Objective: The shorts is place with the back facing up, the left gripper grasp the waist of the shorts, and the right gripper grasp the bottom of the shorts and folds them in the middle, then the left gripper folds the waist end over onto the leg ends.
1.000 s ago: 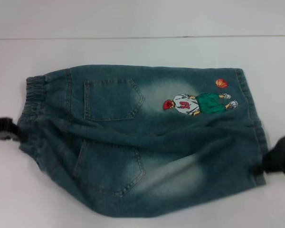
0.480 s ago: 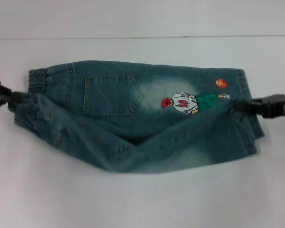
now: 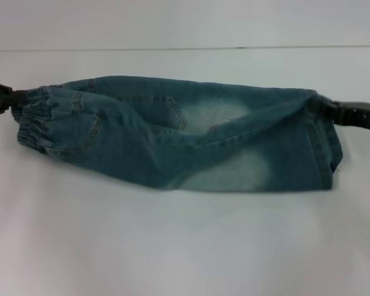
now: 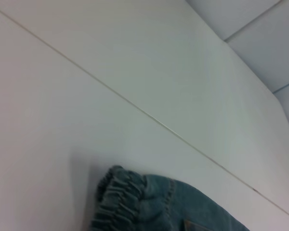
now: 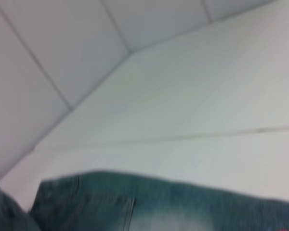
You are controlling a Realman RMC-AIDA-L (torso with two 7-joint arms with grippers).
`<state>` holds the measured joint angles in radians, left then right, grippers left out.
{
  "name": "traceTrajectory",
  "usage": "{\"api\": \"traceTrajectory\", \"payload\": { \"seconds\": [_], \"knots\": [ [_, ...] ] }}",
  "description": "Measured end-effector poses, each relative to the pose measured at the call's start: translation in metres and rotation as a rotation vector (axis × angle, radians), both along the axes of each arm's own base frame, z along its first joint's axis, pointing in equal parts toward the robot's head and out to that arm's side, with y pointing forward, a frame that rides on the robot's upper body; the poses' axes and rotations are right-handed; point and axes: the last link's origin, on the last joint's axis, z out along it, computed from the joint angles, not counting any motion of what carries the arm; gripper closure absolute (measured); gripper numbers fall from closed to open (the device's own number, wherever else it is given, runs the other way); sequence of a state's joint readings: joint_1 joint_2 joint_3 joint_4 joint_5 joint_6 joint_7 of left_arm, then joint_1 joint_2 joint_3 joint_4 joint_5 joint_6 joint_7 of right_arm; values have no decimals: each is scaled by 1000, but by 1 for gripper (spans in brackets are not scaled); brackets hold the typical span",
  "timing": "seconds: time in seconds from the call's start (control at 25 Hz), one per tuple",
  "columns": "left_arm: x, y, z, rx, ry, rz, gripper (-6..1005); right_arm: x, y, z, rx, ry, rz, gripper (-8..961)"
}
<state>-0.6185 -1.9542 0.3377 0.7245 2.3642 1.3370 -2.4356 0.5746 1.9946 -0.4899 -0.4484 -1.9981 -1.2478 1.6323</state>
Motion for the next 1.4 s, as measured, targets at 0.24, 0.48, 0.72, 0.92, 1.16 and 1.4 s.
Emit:
{"api": "traceTrajectory", "payload": {
  "seconds": [0.24,0.48,0.72,0.92,1.16,1.4],
  "knots": [
    [-4,6,-4,59,8,19,840,2,9,-3,92,29,-56,921],
    [-6,15,-20,113,14,52,833,4,20,-9,135,25,-124,918],
    [-5,22,-27,164,39,52,826,4,26,-16,152,-3,-159,915],
    [0,29,-27,202,52,5,821,8,28,-18,175,-5,-206,912],
    [-3,31,-28,220,79,12,814,2,39,-25,199,-48,-215,909],
    [-5,32,-30,226,105,2,807,-8,49,-29,223,-85,-195,906]
  ]
}}
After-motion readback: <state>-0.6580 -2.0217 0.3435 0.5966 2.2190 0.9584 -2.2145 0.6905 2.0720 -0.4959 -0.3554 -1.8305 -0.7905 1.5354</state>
